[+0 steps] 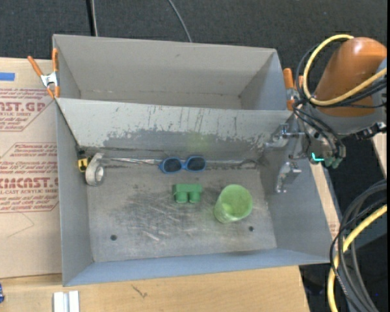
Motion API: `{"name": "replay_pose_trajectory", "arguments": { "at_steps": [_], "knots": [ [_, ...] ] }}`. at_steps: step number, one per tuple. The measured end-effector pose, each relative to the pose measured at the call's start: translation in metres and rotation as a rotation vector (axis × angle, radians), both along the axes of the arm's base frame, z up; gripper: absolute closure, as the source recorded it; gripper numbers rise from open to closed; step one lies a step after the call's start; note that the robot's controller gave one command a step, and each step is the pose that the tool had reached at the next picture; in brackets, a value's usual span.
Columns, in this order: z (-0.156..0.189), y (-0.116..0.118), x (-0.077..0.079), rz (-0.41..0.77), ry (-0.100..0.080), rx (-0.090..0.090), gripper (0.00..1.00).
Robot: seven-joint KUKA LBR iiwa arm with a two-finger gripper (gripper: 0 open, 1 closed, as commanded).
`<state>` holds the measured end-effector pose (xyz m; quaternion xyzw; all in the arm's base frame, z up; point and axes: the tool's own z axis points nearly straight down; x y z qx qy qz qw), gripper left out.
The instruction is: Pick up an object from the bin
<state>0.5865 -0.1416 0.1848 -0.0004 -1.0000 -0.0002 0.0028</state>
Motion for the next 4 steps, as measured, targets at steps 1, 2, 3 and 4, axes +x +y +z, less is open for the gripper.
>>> {"name": "replay_pose_trajectory", "arguments": {
  "at_steps": [1, 2, 3, 4],
  "knots": [
    [-0.069, 0.052, -0.01, 0.473, -0.003, 0.005, 0.0],
    [-0.106, 0.091, -0.011, 0.328, -0.009, 0.002, 0.0],
    [-0.11, 0.128, -0.022, 0.33, -0.022, -0.004, 0.0],
    [-0.11, 0.16, -0.019, 0.784, -0.021, -0.004, 0.0]
  ]
}}
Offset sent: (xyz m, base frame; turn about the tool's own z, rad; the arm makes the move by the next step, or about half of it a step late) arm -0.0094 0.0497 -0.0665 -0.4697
